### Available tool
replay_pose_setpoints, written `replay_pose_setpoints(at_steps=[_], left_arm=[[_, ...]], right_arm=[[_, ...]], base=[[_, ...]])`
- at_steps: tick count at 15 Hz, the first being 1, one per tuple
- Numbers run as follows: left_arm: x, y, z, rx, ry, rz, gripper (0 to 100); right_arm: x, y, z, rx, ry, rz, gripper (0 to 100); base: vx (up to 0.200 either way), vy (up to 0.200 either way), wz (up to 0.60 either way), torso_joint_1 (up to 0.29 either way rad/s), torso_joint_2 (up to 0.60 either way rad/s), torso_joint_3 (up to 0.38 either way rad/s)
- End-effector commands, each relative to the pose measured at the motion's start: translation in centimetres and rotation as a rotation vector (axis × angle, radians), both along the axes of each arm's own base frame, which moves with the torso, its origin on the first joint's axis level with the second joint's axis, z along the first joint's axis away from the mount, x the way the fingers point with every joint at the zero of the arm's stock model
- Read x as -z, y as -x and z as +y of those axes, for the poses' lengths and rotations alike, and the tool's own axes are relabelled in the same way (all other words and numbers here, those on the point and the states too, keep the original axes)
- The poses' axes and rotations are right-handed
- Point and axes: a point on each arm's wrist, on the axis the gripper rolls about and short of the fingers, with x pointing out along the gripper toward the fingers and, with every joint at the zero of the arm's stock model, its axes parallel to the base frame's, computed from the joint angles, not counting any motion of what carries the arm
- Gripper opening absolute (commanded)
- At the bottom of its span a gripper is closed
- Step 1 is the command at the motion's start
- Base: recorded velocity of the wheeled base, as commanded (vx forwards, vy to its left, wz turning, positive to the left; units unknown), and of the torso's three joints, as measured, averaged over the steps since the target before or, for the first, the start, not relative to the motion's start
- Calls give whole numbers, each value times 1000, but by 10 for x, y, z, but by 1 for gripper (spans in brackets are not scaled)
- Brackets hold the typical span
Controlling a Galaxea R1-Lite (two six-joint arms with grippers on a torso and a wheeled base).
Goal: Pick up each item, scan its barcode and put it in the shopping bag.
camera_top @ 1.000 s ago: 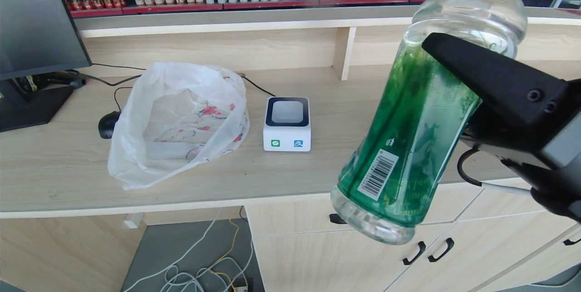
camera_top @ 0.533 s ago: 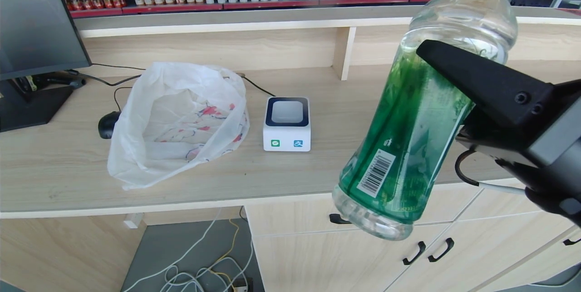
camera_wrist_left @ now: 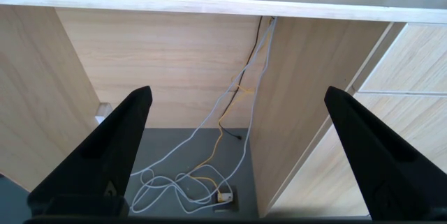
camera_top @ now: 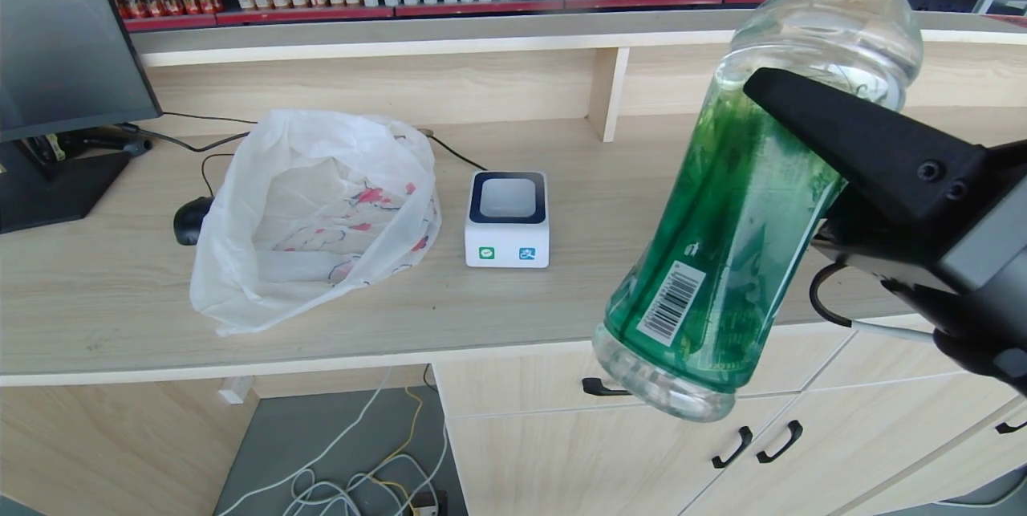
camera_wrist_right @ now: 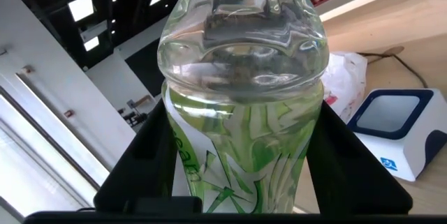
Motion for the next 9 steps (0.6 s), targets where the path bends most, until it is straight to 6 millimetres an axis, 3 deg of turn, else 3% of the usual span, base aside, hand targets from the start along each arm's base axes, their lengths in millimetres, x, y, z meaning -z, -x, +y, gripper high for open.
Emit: replay_pose_setpoints(at_steps=[1, 9], left_arm=[[0, 0, 0, 0, 0, 0, 100], [0, 0, 0, 0, 0, 0, 100]], right_arm=[[-1, 1, 0, -2, -3, -4, 0], [5, 3, -7, 25, 21, -13, 0]], base=[[0, 0, 0, 0, 0, 0], [0, 0, 0, 0, 0, 0]])
